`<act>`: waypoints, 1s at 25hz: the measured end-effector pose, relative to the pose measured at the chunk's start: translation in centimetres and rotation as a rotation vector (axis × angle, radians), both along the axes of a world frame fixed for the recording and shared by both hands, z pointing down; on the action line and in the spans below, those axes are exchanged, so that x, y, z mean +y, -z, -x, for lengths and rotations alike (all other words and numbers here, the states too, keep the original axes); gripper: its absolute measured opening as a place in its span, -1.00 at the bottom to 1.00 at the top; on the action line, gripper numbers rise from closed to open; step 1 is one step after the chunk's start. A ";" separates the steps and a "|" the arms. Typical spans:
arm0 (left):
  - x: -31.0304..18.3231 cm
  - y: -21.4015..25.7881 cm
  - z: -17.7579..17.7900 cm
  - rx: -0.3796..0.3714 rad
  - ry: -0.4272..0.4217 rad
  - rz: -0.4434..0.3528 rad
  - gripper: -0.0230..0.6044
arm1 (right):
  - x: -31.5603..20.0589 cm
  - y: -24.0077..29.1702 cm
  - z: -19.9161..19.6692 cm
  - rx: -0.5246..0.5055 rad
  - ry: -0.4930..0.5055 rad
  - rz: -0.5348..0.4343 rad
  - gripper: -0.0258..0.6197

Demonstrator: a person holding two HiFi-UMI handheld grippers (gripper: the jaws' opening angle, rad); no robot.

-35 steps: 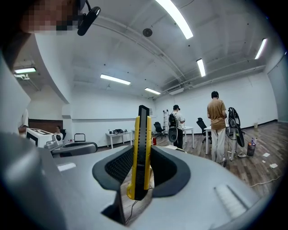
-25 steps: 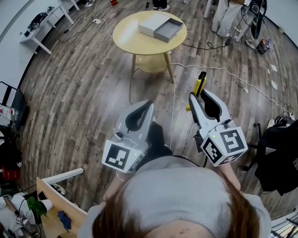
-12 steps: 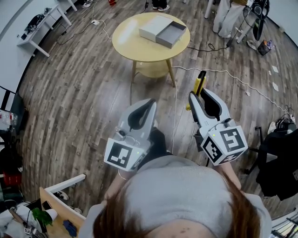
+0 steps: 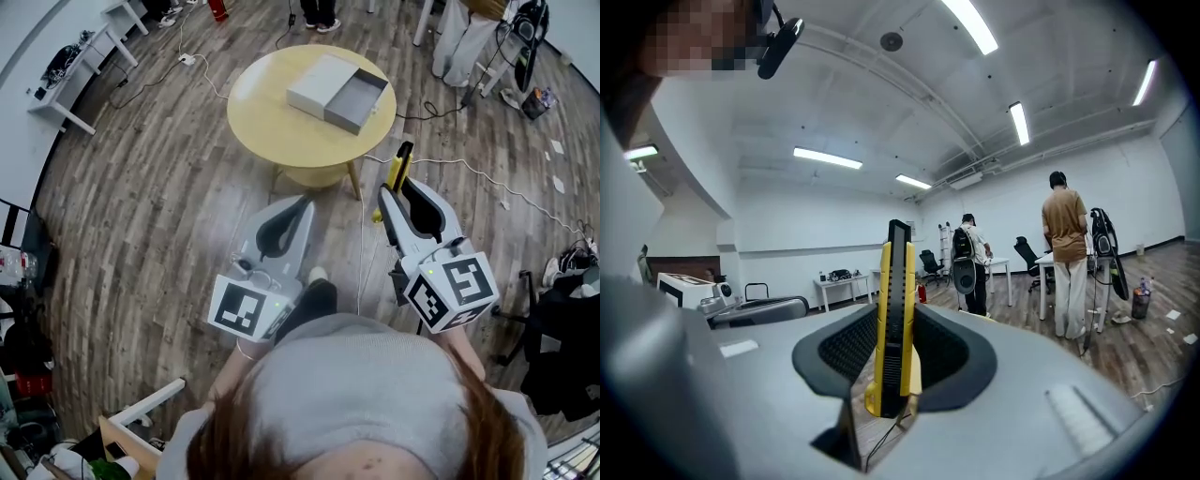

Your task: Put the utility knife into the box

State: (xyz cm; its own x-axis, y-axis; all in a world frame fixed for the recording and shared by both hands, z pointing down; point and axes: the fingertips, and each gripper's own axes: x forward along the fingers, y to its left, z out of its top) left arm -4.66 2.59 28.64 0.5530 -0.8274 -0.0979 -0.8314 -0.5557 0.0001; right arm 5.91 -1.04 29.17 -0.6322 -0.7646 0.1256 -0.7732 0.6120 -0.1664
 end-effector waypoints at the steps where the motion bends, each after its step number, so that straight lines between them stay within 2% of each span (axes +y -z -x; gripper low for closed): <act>1: -1.0 0.1 0.4 -0.001 -0.007 -0.001 -0.92 | -1.0 0.1 0.4 -0.002 -0.006 -0.002 -0.54; 10: -7.8 -0.1 3.5 -0.018 -0.066 0.007 -0.92 | -7.4 0.0 3.3 -0.020 -0.068 0.003 -0.54; 18: -11.7 -1.8 3.4 -0.007 -0.097 0.048 -0.92 | -10.9 -1.6 3.3 -0.006 -0.092 0.046 -0.54; 25: -16.0 -2.3 3.8 -0.008 -0.083 0.056 -0.92 | -15.6 -2.4 4.4 -0.001 -0.061 0.064 -0.54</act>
State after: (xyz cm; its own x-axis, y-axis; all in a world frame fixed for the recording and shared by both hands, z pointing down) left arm -8.49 -13.43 30.98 0.6203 -0.7829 -0.0479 -0.7827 -0.6218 0.0267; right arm 1.48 -16.66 31.61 -0.5845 -0.7924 0.1745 -0.8087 0.5515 -0.2044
